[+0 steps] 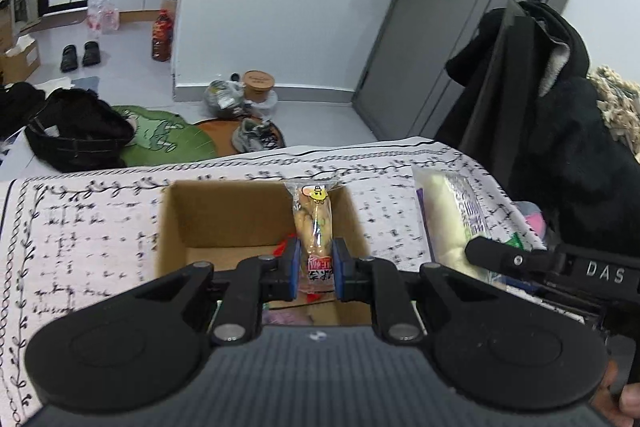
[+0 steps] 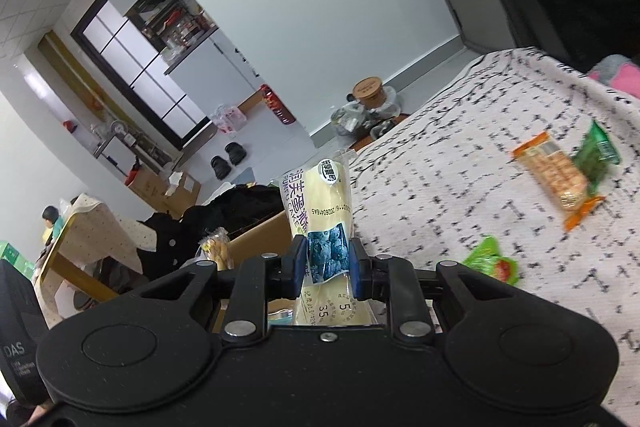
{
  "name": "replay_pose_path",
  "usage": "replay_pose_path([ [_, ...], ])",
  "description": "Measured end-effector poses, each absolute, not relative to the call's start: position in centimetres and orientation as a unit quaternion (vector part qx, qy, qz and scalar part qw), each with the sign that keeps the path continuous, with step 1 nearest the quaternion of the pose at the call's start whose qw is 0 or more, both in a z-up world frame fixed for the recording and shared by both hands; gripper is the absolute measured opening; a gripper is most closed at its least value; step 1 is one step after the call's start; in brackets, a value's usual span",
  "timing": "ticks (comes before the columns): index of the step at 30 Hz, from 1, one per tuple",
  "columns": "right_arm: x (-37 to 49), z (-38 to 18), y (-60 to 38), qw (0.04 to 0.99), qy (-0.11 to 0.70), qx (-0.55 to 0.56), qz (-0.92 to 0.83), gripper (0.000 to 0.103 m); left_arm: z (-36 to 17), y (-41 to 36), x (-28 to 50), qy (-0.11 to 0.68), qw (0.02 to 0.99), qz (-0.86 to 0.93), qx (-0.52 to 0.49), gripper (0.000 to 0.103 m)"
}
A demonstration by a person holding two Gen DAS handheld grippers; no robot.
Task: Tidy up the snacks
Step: 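Carry both packets over the cardboard box and open both tools to drop them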
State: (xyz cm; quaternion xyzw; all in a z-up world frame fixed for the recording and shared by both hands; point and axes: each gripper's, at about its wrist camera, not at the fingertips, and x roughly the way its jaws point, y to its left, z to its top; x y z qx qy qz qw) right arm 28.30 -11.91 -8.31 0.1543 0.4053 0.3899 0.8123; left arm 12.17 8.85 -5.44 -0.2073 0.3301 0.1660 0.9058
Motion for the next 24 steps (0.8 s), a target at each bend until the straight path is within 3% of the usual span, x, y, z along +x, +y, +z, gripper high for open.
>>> replay_pose_path([
  [11, 26.8, -8.6, -7.0, 0.795, 0.413, 0.133, 0.425, 0.022, -6.5, 11.4, 9.9, 0.337, 0.895, 0.191, -0.221, 0.016],
  [14, 26.4, -8.5, -5.5, 0.790, 0.411, 0.108, 0.442, 0.028, -6.7, 11.8, 9.6, 0.338, 0.893, 0.194, -0.225, 0.016],
  [16, 26.1, -8.1, -5.3, 0.798, 0.402, 0.101, 0.437, 0.043, -7.0, 12.0, 9.6, 0.341, 0.892, 0.193, -0.227, 0.016],
  [17, 26.1, -8.0, -5.5, 0.801, 0.397, 0.104, 0.437, 0.046, -7.0, 12.1, 9.6, 0.342, 0.891, 0.192, -0.228, 0.016],
  [24, 26.2, -8.6, -7.9, 0.809, 0.410, 0.103, 0.408, 0.051, -7.3, 11.8, 10.1, 0.346, 0.891, 0.183, -0.229, 0.016],
])
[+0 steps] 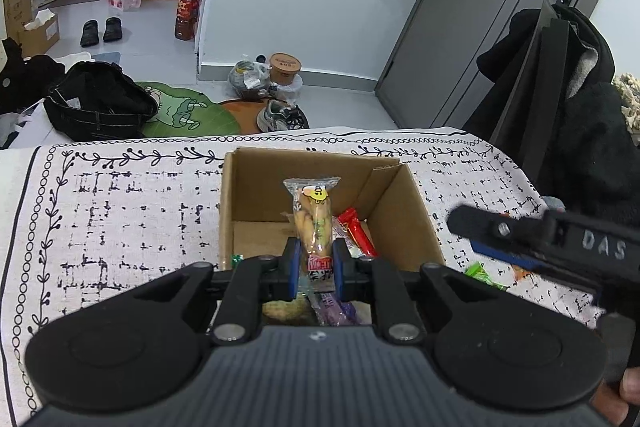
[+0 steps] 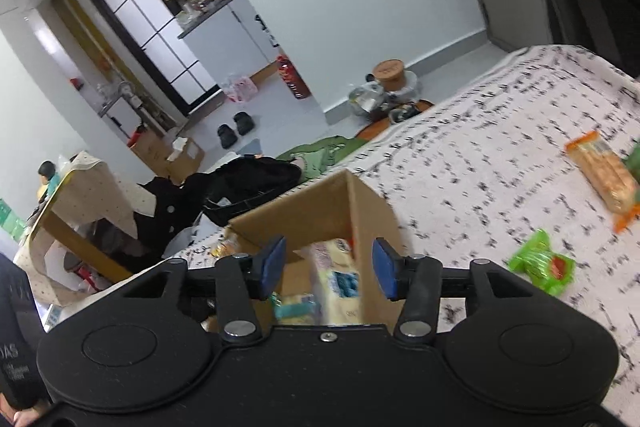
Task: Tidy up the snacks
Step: 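Carry both packets over the cardboard box and open both tools to drop them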
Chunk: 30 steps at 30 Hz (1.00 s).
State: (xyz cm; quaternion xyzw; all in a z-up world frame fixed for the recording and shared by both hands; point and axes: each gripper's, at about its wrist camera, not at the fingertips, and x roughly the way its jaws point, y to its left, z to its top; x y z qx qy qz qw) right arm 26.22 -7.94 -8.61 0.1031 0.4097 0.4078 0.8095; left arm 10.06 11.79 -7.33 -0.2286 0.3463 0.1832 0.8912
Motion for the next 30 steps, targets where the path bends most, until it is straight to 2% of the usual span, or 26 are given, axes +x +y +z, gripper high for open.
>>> replay_pose_path([
  [8, 26.2, -8.8, -11.2, 0.817, 0.417, 0.104, 0.383, 0.055, -7.4, 11.5, 11.4, 0.346, 0.894, 0.189, -0.211, 0.021],
  [21, 27.5, -8.8, -16.7, 0.835, 0.415, 0.109, 0.345, 0.067, -6.4, 7.8, 12.6, 0.355, 0.902, 0.163, -0.186, 0.066],
  [30, 28.7, -9.3, -19.9, 0.844, 0.418, 0.106, 0.320, 0.068, -6.0, 4.9, 14.4, 0.357, 0.910, 0.127, -0.167, 0.079],
])
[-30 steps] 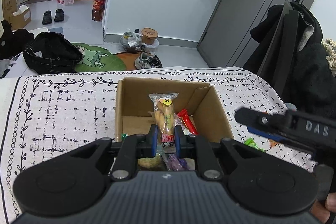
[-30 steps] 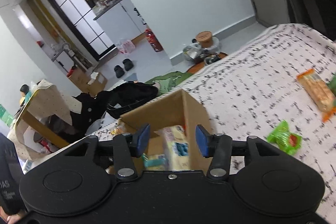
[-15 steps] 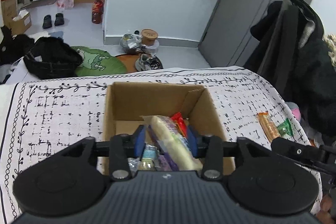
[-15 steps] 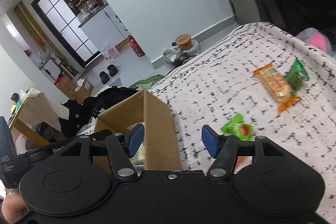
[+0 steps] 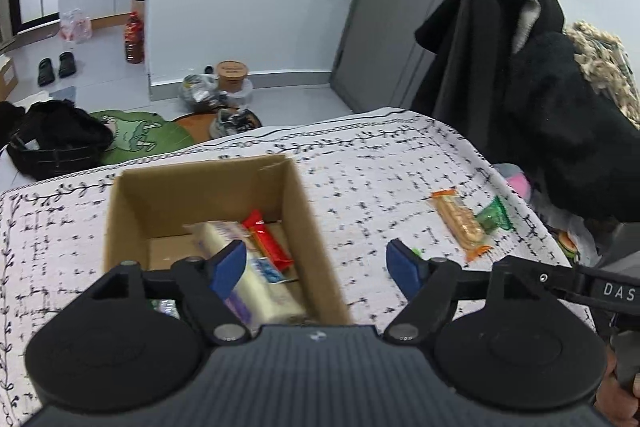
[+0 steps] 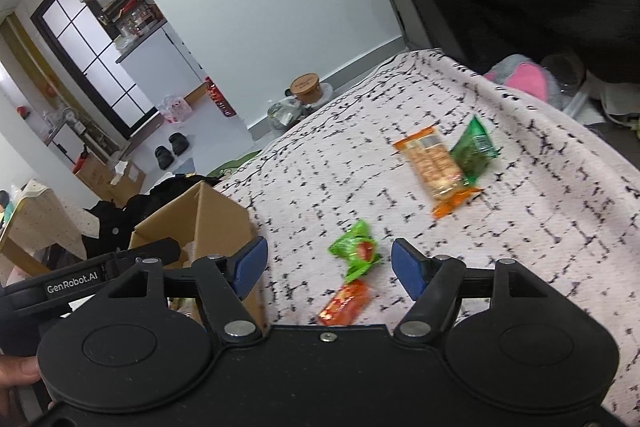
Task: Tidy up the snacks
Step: 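Carry both packets over the cardboard box and open both tools to drop them, then withdraw both tools from the box toward the remaining snacks, then grasp the orange packet with the left tool while the right tool grasps the green packet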
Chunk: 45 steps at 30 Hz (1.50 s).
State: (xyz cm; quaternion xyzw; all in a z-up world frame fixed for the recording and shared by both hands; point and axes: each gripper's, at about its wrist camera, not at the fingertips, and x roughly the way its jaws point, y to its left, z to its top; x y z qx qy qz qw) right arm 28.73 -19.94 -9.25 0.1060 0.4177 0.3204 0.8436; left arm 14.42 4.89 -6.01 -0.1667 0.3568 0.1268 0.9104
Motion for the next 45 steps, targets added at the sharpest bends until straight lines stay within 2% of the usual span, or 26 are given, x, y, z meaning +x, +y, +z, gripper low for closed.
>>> replay_pose_path([
  [7, 29.7, -9.2, -21.8, 0.849, 0.414, 0.113, 0.308, 0.068, -5.9, 2.5, 15.9, 0.362, 0.916, 0.096, -0.145, 0.081],
  [11, 30.3, -9.1, -22.9, 0.856, 0.406, 0.118, 0.299, 0.076, -6.2, 1.3, 16.6, 0.371, 0.915, 0.082, -0.137, 0.081],
  [17, 31.3, -9.4, -24.4, 0.859, 0.404, 0.127, 0.287, 0.076, -6.8, -0.5, 17.4, 0.380, 0.915, 0.054, -0.122, 0.081],
  [23, 32.0, -9.6, -25.3, 0.862, 0.400, 0.116, 0.291, 0.076, -7.7, -2.0, 18.4, 0.394, 0.911, 0.040, -0.112, 0.078],
  [29, 32.6, -10.0, -26.4, 0.865, 0.391, 0.101, 0.299, 0.082, -8.8, -3.5, 19.3, 0.409, 0.906, 0.028, -0.105, 0.077],
  [34, 33.0, -11.1, -27.0, 0.869, 0.386, 0.097, 0.293, 0.086, -10.0, -4.4, 20.1, 0.427, 0.898, 0.024, -0.102, 0.071],
  [40, 34.0, -12.5, -27.9, 0.865, 0.393, 0.123, 0.286, 0.087, -11.7, -4.9, 21.1, 0.453, 0.885, 0.026, -0.105, 0.064],
  [45, 34.4, -13.0, -27.9, 0.863, 0.393, 0.129, 0.290, 0.087, -13.4, -5.0, 22.1, 0.477, 0.871, 0.034, -0.113, 0.052],
])
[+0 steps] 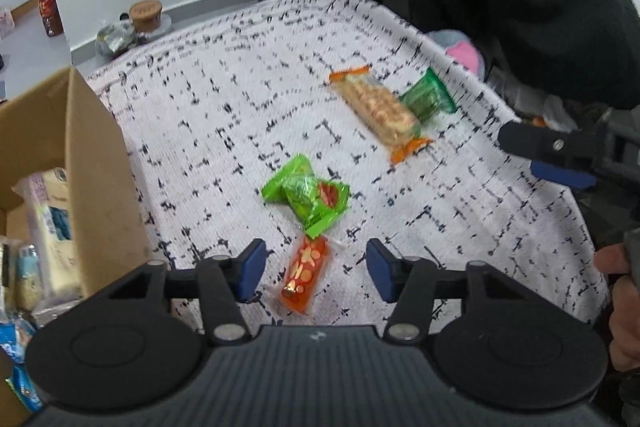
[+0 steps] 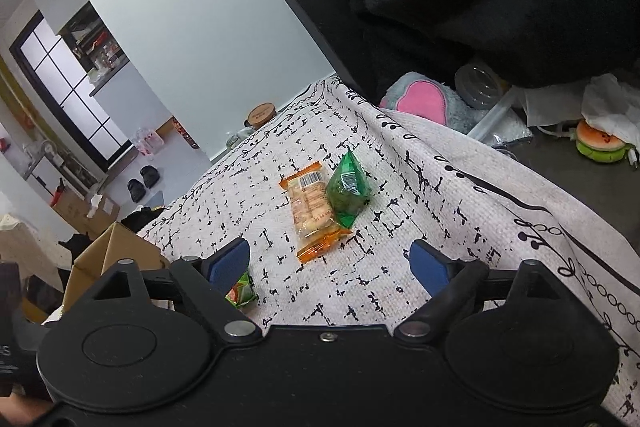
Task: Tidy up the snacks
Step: 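Grasp the orange packet with the left tool while the right tool grasps the green packet, then carry the orange and green packets over the box and open both tools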
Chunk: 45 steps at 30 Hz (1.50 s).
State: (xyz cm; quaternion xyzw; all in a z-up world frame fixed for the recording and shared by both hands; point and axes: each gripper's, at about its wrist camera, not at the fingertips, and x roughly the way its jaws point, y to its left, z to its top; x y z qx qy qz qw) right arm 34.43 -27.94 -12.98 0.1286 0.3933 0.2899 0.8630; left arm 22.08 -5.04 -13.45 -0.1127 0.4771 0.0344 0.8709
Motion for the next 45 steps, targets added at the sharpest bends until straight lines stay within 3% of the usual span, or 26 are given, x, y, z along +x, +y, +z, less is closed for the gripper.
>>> replay_pose_path([
  [5, 35.2, -13.7, -28.0, 0.855, 0.405, 0.143, 0.292, 0.087, -15.0, -5.1, 22.9, 0.500, 0.857, 0.044, -0.114, 0.043],
  [9, 36.1, -14.6, -27.7, 0.850, 0.410, 0.153, 0.294, 0.087, -16.0, -5.2, 23.4, 0.519, 0.846, 0.061, -0.103, 0.018],
  [18, 37.9, -15.6, -26.4, 0.845, 0.409, 0.176, 0.296, 0.085, -12.9, -5.6, 23.5, 0.485, 0.866, 0.041, -0.116, 0.016],
  [27, 39.8, -16.5, -25.3, 0.849, 0.406, 0.188, 0.281, 0.071, -10.6, -4.8, 24.4, 0.441, 0.889, 0.072, -0.102, 0.016],
  [35, 41.5, -17.4, -23.9, 0.855, 0.401, 0.179, 0.277, 0.066, -9.8, -3.1, 24.4, 0.426, 0.893, 0.093, -0.113, 0.016],
  [38, 41.7, -18.0, -23.4, 0.853, 0.410, 0.170, 0.276, 0.051, -9.7, -2.6, 24.1, 0.424, 0.893, 0.096, -0.114, 0.016],
  [39, 41.7, -18.2, -23.5, 0.853, 0.412, 0.168, 0.272, 0.037, -9.6, -2.5, 24.0, 0.422, 0.894, 0.097, -0.114, 0.016],
  [40, 41.7, -18.3, -23.6, 0.853, 0.415, 0.166, 0.269, 0.032, -9.5, -2.3, 23.8, 0.421, 0.894, 0.096, -0.116, 0.016],
  [45, 40.7, -17.6, -24.3, 0.863, 0.408, 0.157, 0.255, 0.024, -9.1, -1.7, 23.1, 0.411, 0.898, 0.094, -0.126, 0.016],
])
